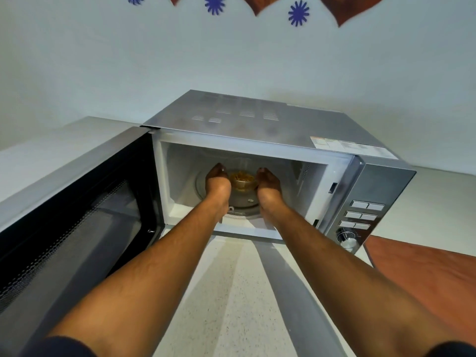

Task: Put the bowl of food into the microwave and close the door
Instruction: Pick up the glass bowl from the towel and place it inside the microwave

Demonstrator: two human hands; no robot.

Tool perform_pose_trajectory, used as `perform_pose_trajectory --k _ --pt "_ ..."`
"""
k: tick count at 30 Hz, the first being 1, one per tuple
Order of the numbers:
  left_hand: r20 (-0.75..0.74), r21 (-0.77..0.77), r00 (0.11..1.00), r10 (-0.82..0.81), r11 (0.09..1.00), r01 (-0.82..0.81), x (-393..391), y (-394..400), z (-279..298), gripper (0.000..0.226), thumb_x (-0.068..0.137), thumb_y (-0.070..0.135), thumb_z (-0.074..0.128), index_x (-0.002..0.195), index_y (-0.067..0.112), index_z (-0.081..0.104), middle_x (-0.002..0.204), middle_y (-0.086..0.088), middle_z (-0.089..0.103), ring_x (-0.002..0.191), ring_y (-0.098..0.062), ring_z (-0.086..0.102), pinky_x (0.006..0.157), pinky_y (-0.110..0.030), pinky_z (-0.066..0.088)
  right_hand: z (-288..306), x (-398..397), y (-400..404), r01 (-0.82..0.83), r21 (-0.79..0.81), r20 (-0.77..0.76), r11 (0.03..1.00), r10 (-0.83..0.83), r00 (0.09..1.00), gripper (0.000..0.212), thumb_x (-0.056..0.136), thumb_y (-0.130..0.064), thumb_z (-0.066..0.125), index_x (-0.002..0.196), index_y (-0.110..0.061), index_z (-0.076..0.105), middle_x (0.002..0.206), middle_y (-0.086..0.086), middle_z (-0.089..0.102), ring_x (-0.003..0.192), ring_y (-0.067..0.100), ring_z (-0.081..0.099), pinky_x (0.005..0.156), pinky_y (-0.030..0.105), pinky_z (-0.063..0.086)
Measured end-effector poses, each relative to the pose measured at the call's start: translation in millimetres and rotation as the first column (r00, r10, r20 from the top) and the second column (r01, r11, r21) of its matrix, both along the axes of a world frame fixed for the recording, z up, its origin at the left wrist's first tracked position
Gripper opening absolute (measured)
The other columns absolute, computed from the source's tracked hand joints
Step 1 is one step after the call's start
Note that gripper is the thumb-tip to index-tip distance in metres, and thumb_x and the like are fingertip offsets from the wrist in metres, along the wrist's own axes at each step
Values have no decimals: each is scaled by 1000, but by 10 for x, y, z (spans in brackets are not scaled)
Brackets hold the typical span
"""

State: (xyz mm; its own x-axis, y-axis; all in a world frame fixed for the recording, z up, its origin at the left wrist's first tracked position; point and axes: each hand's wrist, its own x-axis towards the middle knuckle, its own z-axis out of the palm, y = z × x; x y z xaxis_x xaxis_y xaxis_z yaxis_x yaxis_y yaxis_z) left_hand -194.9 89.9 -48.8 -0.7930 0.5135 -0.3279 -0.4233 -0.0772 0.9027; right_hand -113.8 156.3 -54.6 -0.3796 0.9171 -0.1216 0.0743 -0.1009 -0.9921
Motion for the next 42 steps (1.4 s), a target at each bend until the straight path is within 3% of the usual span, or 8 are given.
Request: perform_pose_trajectory --k 4,7,10,17,33,36,39,42 --pt "-65 3 998 13 1000 -13 -76 89 -4 44 101 32 43 131 7 61 131 -22 61 85 -19 55 79 -34 40 -63 -55 50 -20 48 21 999 19 1000 50 107 -45 35 135 -12 59 132 16 66 120 32 62 93 35 52" --pt "-91 -23 996 19 1000 -21 -128 145 -28 42 102 31 42 130 8 62 131 -21 63 105 -28 60 85 -37 43 -93 -98 99 -18 55 19 998 17 1000 52 107 -44 36 144 -13 54 142 15 62 128 33 59 98 34 49" --pt "-116 -30 993 9 999 -12 -134 181 -65 41 103 31 41 129 9 63 129 -18 64 108 -29 60 84 -35 44 -140 -124 159 -2 68 33 998 -1 999 50 108 -42 37 141 -10 57 140 17 63 127 33 60 111 41 47" --pt "-140 -15 990 2 1000 -4 -168 191 -142 37 105 28 42 132 14 63 129 -11 65 108 -25 59 85 -32 47 -255 -167 234 18 171 79 985 -32 996 47 107 -40 39 127 -5 64 127 21 69 118 36 64 106 43 50" --pt "-158 -30 987 40 999 -45 -154 196 -107 35 106 23 35 124 11 63 114 -10 63 83 -15 55 79 -29 42 -200 -206 231 -20 189 202 982 -19 979 62 106 -52 31 142 -7 54 142 21 61 128 38 59 110 44 47" --pt "-99 -35 994 55 998 -59 -117 128 -123 39 103 27 36 125 11 63 117 -16 65 94 -24 58 92 -41 48 -134 -113 198 7 162 196 987 -39 980 67 106 -55 25 141 -6 55 141 22 62 127 39 59 109 42 47" --pt "-84 -42 994 75 996 -78 -27 10 -128 41 102 21 40 137 12 59 114 -12 66 100 -25 61 86 -34 47 -79 48 111 32 120 139 992 -49 989 63 104 -56 30 142 -12 57 143 15 61 128 35 59 105 40 47" --pt "-199 -88 977 74 992 -93 114 -143 -97 48 103 7 39 149 18 47 147 -5 53 135 -30 48 109 -41 39 -90 312 -16 23 163 70 986 -35 997 43 104 -47 45 130 -18 63 130 8 68 110 26 64 82 29 45"
